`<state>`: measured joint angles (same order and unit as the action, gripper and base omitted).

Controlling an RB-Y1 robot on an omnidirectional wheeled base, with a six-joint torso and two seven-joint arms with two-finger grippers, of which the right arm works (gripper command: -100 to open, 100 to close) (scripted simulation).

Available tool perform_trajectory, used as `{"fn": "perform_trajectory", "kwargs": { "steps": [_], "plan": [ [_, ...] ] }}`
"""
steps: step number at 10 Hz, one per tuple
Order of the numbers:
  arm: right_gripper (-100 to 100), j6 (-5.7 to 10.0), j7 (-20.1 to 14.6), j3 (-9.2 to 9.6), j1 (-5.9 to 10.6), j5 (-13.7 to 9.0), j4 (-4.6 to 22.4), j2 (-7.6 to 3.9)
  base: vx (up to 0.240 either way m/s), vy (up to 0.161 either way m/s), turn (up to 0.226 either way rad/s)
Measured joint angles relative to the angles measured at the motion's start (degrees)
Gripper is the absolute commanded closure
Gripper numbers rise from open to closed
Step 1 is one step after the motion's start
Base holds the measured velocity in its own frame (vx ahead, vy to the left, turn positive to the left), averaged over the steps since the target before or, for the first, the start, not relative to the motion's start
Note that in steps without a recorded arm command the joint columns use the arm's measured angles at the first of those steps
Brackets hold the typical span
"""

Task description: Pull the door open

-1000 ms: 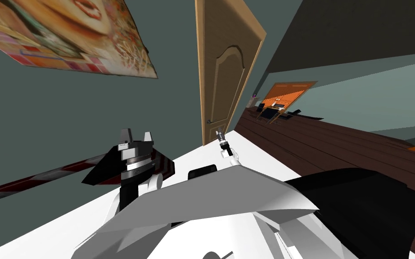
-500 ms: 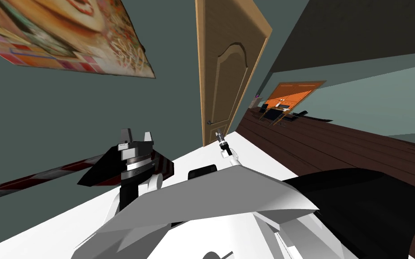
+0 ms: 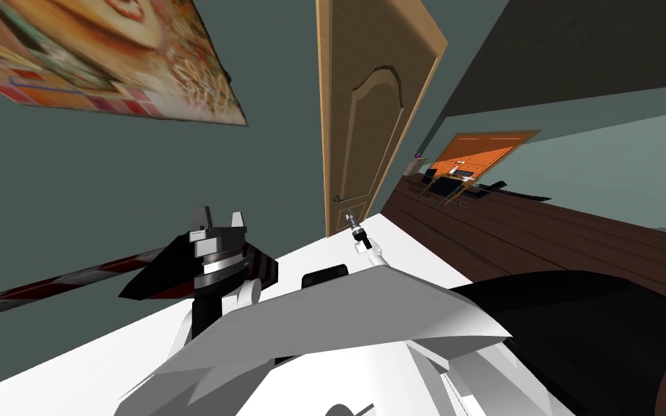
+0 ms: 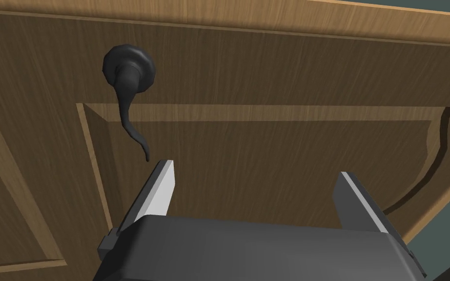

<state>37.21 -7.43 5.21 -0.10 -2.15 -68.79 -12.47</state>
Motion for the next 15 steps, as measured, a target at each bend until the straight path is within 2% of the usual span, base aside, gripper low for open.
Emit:
{"fn": "perform_trajectory", "kwargs": {
  "steps": [4,6,9,15],
  "plan": [
    [-100,0.62,-0.3,0.48,2.49,0.0,6.4,-0.56,0.070,-0.074,0.075],
    [-100,0.20,-0.4,0.73,3.29,0.1,8.2,-0.81,0.067,-0.076,0.061],
    [-100,0.83,-0.7,1.01,5.01,0.1,12.7,-1.27,0.081,-0.070,0.067],
    [-100,0.59,-1.3,1.85,8.22,0.1,21.0,-2.46,0.093,-0.093,0.075]
  ]
}}
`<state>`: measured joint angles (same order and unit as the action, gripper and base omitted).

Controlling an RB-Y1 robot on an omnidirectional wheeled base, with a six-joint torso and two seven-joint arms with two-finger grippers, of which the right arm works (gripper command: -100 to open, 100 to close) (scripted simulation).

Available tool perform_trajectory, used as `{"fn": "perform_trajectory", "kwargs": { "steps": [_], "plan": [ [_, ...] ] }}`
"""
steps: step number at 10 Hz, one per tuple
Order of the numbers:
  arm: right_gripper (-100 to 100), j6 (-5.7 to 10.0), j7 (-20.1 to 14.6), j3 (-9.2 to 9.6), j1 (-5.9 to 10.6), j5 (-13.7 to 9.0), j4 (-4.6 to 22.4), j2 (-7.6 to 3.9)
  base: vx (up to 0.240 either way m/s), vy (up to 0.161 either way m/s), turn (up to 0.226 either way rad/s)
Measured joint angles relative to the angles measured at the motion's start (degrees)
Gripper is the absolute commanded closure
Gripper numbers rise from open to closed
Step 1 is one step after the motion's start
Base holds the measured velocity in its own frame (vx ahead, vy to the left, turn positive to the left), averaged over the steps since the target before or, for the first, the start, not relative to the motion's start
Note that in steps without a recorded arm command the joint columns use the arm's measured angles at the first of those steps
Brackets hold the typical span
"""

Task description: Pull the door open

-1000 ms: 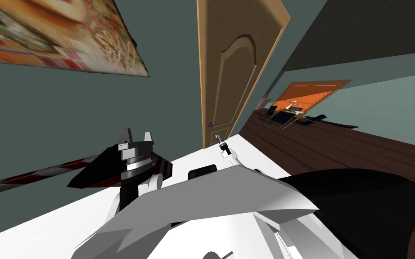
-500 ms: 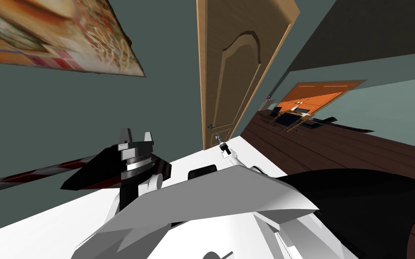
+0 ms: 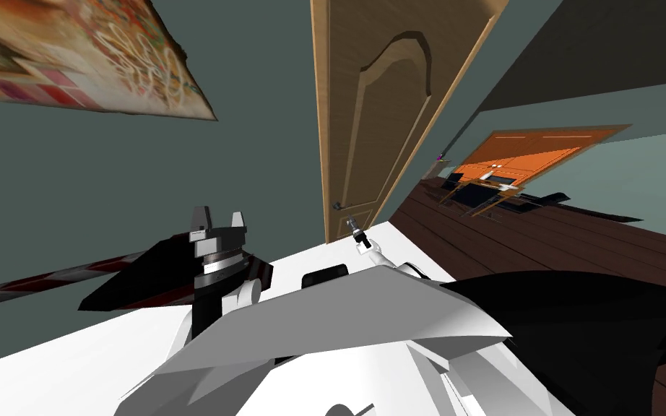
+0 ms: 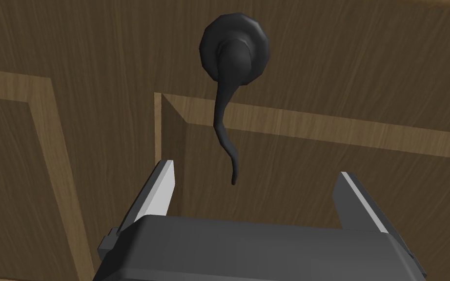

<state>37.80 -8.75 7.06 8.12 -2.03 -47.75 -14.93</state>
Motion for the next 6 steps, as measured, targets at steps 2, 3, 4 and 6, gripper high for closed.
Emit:
{"fn": "perform_trajectory", "kwargs": {
  "steps": [2,3,4,6],
  "plan": [
    [-100,-0.12,-0.1,0.17,0.63,0.0,1.7,-0.21,0.045,-0.035,0.031],
    [-100,-0.16,-0.1,0.18,0.65,0.0,1.7,-0.22,0.061,0.073,0.235],
    [-100,-0.12,-0.1,-0.46,0.11,-0.5,1.7,-0.75,0.067,0.095,0.166],
    [-100,1.14,-1.2,-1.27,-0.08,-1.4,3.3,-2.66,0.067,0.085,0.167]
  ]
}}
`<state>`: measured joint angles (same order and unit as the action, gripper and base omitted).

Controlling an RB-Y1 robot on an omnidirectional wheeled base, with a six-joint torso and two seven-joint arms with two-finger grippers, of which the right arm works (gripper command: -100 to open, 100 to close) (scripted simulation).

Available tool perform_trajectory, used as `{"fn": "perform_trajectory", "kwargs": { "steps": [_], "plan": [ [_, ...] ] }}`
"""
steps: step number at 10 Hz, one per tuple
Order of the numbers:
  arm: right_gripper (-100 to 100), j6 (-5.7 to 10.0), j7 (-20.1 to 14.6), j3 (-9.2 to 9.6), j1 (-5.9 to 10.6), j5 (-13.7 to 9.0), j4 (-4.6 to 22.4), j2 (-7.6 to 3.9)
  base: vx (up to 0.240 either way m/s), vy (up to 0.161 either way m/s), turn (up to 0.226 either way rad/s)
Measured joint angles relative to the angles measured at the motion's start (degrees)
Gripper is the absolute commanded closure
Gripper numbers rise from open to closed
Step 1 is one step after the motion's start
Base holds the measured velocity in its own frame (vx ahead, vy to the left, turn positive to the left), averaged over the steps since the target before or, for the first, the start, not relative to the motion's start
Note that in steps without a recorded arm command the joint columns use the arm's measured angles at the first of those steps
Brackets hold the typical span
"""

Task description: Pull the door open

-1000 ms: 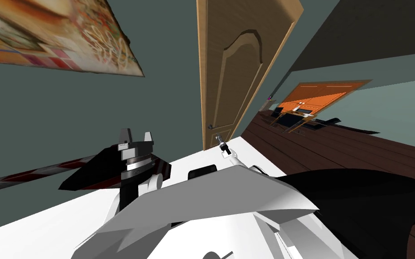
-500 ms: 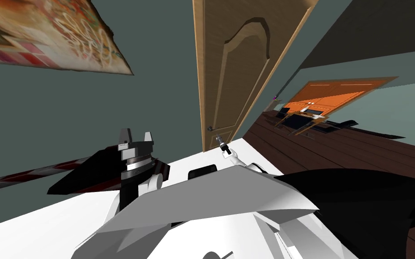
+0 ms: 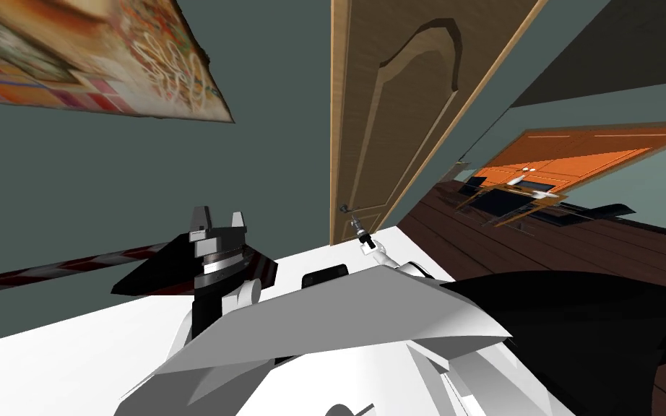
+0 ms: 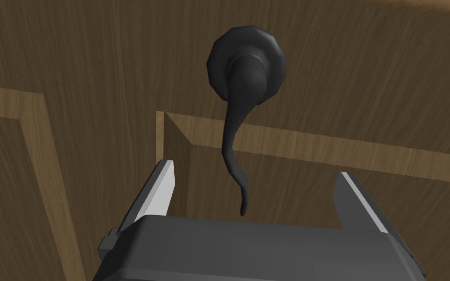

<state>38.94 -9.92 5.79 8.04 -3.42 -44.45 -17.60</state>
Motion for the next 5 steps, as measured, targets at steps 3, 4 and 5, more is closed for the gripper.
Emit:
{"fn": "perform_trajectory", "kwargs": {
  "steps": [3,4,5],
  "plan": [
    [-100,1.73,-0.7,-1.28,0.50,-1.2,3.1,-1.49,0.088,0.043,0.149],
    [-100,2.77,-1.1,-1.62,0.83,-1.5,4.9,-1.97,0.089,0.015,0.183],
    [-100,2.85,-1.3,-2.10,0.34,-1.9,4.5,-2.64,0.104,0.020,0.142]
  ]
}}
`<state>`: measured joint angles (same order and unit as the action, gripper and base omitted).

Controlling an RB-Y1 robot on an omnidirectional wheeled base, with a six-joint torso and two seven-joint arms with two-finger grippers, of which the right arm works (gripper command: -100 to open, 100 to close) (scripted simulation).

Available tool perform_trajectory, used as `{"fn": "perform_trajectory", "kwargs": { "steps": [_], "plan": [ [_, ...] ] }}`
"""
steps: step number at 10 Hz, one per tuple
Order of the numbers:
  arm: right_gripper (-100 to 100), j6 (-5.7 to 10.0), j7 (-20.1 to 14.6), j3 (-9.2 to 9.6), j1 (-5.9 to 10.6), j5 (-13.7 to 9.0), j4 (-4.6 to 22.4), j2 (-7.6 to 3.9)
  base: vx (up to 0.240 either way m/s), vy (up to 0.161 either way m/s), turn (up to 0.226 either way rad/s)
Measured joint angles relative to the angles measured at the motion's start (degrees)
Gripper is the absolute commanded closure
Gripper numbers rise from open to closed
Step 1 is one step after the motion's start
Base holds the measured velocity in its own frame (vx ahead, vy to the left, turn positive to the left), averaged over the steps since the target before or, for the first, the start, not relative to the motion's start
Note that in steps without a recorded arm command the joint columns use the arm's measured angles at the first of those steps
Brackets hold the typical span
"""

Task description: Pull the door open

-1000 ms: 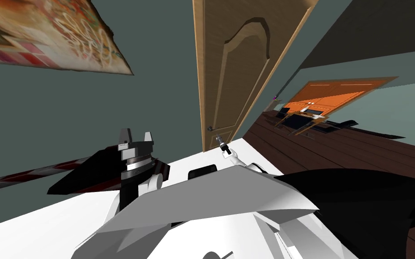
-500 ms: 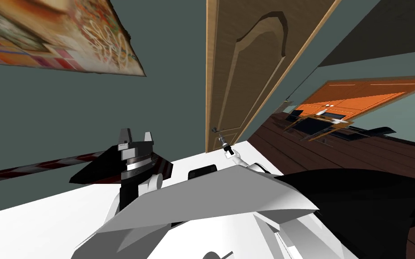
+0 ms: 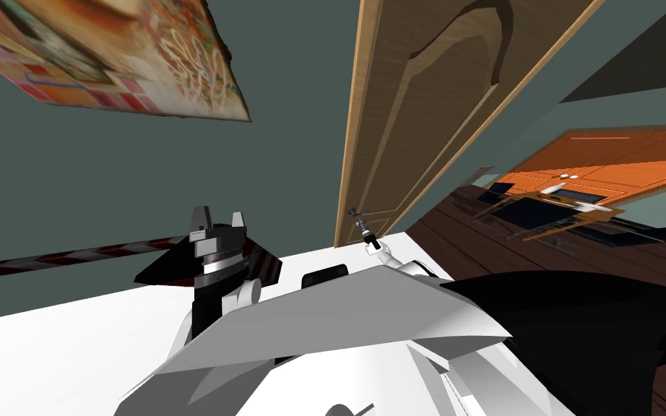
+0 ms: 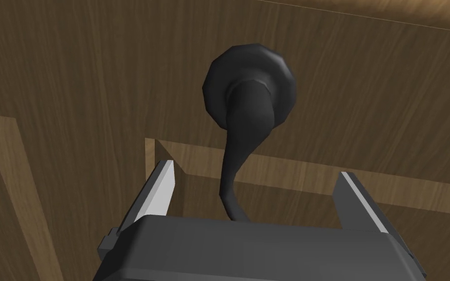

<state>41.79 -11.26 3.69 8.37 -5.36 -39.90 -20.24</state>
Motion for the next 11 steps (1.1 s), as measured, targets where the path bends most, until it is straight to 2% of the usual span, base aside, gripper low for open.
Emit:
{"fn": "perform_trajectory", "kwargs": {
  "steps": [1,2,3,4,5,11],
  "plan": [
    [-100,1.47,-0.4,-0.40,1.04,-0.4,3.2,-0.65,0.128,0.033,0.316],
    [-100,2.12,-0.8,-1.15,0.23,-1.1,3.3,-1.63,0.178,0.009,0.322],
    [-100,3.11,-1.3,-1.88,0.93,-1.8,5.6,-2.50,0.179,-0.028,0.182],
    [-100,3.45,-1.5,-2.62,0.63,-2.4,5.9,-3.28,0.074,-0.018,0.024],
    [100,3.43,-1.6,-2.71,0.59,-2.5,5.8,-3.37,-0.008,0.003,-0.019],
    [100,3.41,-1.6,-2.62,0.60,-2.4,5.9,-3.27,-0.026,-0.005,0.016]
  ]
}}
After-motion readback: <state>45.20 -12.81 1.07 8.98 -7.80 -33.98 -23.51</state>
